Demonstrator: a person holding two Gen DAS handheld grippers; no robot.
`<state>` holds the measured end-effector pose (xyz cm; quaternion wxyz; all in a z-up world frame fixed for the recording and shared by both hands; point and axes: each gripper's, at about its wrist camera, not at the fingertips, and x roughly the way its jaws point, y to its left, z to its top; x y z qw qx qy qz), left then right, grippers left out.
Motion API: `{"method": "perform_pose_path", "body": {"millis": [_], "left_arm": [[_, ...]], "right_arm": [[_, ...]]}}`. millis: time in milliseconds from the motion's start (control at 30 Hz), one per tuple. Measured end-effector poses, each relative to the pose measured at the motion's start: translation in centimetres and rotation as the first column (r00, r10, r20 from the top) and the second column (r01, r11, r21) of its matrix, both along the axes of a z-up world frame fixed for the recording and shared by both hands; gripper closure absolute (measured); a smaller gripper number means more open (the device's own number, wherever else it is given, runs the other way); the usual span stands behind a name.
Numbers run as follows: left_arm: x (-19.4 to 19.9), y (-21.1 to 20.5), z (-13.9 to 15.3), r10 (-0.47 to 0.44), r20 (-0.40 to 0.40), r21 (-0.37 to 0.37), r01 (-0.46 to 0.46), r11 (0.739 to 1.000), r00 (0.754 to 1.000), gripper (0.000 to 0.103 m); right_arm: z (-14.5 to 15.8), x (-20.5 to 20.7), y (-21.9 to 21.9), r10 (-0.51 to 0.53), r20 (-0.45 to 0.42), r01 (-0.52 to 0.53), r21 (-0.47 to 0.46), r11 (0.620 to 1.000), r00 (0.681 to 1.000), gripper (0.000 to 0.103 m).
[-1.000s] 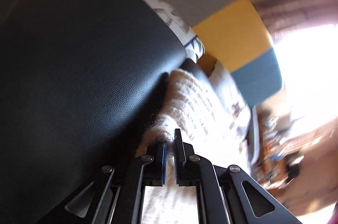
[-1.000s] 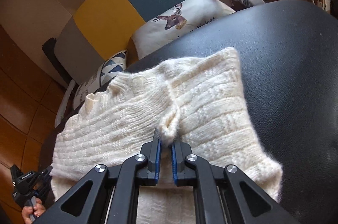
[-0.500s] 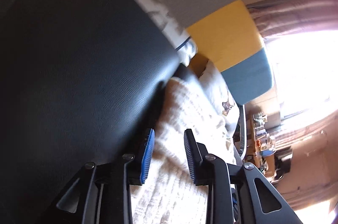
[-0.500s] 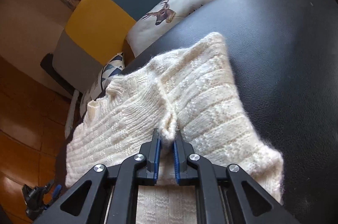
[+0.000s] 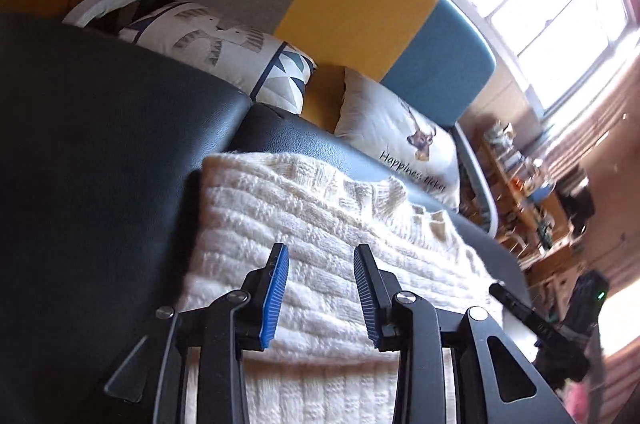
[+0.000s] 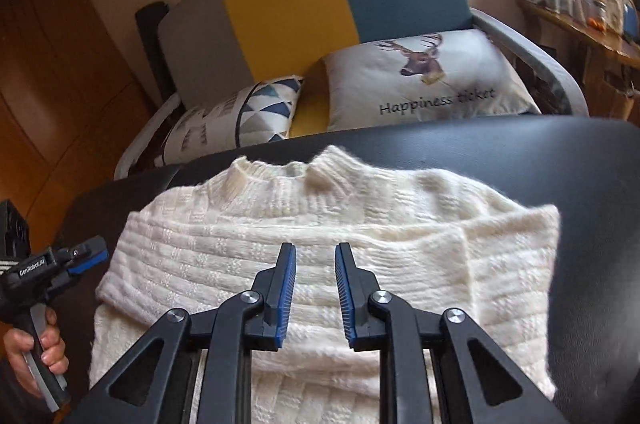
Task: Fold clothes
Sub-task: 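Open both grippers and smooth the folded sweater flat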
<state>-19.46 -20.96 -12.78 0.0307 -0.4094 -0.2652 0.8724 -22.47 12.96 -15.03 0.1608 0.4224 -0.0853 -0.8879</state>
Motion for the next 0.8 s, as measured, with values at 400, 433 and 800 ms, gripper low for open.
{"method": "perform_pose_path", "body": {"millis": [400, 433, 800], "left_arm": [[1.5, -1.0, -4.3, -0.043, -0.012, -0.032, 0.042, 0.999, 0.999, 0.069], [1.8, -1.5, -4.3, -0.028, -0.019, 0.01, 0.028, 1.0, 0.999, 0.069], [1.1, -4.4, -0.3, -0.03, -0.093, -0.003, 0.03, 1.0, 0.995, 0.07]], "right_arm": [[-5.1, -0.2, 0.2, -0.048, 0.018, 0.046, 0.094, 0.994, 0.999, 0.086], [-5.2, -0.1, 0.3, -0.048, 0.009, 0.047, 0.083, 0.995, 0.999, 0.086], [-5.2, 0.0, 1.1, -0.051, 0.001, 0.051, 0.009, 0.999, 0.999, 0.086]]}}
